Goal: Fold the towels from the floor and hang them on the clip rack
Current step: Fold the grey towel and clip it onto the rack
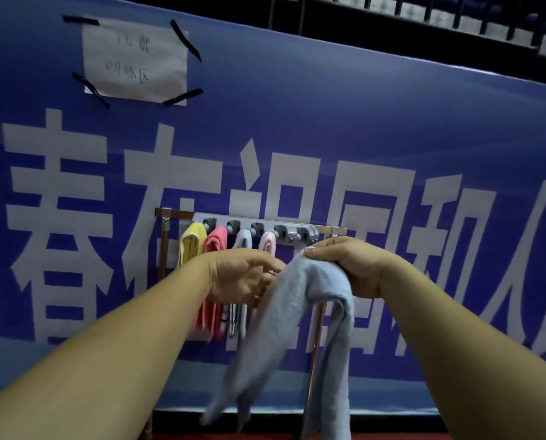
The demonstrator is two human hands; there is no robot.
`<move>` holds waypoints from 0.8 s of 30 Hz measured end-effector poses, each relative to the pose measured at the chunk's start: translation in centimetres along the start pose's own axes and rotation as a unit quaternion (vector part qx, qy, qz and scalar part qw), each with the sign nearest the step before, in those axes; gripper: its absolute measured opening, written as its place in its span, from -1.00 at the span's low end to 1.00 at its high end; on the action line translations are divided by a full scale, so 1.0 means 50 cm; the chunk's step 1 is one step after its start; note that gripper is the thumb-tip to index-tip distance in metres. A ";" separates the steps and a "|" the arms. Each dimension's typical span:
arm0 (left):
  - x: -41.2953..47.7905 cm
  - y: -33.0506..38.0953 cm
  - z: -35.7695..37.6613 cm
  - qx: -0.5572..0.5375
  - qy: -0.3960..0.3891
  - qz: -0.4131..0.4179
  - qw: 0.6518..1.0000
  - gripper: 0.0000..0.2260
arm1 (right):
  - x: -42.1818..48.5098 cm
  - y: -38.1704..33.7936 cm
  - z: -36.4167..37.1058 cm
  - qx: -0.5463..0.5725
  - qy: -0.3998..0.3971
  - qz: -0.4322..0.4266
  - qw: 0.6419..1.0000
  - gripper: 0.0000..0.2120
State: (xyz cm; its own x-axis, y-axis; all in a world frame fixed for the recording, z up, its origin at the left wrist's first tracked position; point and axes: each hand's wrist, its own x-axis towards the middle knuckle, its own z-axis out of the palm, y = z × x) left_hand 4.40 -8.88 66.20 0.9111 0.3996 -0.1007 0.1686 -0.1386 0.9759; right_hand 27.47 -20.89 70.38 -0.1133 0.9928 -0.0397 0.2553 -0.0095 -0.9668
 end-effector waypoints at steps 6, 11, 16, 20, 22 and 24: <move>0.143 0.019 -0.033 -0.050 0.071 0.058 0.995 -0.68 | 0.067 -0.002 -0.075 -0.035 0.098 -0.010 0.995 -0.80; 0.262 0.016 -0.058 -0.048 0.066 0.054 0.995 -0.87 | 0.143 0.037 -0.165 -0.084 0.123 -0.003 0.989 -0.78; 0.382 0.012 -0.081 0.052 0.138 0.032 0.989 -0.83 | 0.232 0.082 -0.223 -0.129 0.120 0.017 0.984 -0.79; 0.453 0.025 -0.145 0.227 0.203 0.030 0.952 -0.89 | 0.302 0.123 -0.272 -0.167 0.156 0.010 0.974 -0.79; 0.479 0.037 -0.175 0.312 0.203 0.010 0.928 -0.84 | 0.342 0.142 -0.292 -0.179 0.184 -0.004 0.966 -0.82; 0.500 0.046 -0.203 0.369 0.211 -0.011 0.905 -0.77 | 0.385 0.152 -0.302 -0.183 0.215 -0.036 0.959 -0.88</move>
State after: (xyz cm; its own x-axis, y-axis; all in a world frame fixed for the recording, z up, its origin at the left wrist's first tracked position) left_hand 23.75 10.01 67.88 0.7062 0.6983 0.1166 0.5320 -0.6321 0.5634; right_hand 41.73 -0.04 66.06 0.2434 0.9472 0.2088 0.5905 0.0260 -0.8066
